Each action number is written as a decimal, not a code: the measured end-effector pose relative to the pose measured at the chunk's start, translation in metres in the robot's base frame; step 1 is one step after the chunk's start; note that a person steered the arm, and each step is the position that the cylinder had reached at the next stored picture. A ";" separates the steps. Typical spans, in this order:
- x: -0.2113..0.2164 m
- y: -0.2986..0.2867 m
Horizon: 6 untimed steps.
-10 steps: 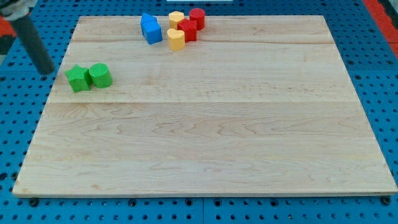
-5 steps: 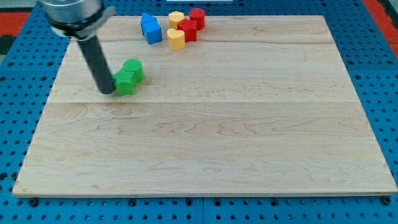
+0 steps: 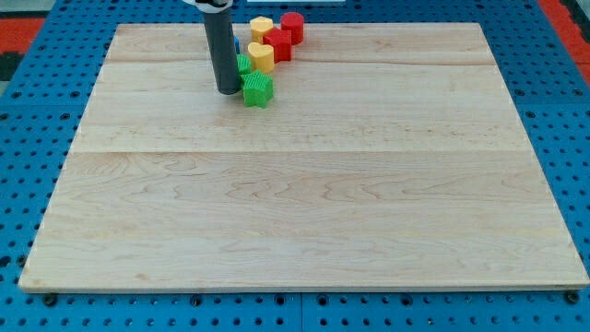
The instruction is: Move the green blocks into group of blocks
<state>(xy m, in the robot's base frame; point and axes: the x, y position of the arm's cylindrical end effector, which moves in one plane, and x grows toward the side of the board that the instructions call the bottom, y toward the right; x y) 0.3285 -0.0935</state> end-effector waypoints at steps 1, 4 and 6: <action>-0.011 0.005; 0.030 0.050; -0.014 0.060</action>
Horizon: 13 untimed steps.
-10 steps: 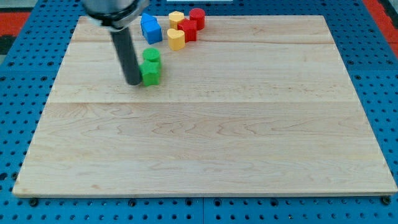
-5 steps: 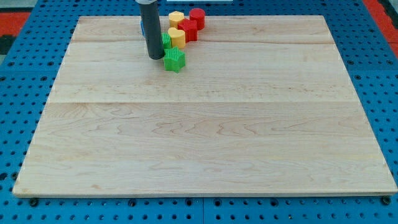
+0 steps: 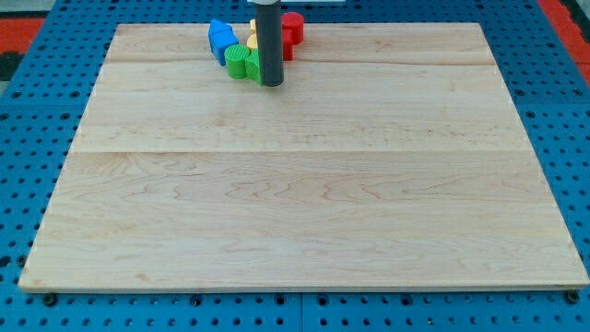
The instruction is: Move the green blocks into group of blocks
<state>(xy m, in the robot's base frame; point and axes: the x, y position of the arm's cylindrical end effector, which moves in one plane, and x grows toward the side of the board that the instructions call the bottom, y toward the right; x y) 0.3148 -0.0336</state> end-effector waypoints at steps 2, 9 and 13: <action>0.000 0.003; 0.000 0.035; 0.000 0.050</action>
<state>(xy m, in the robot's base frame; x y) 0.3147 0.0163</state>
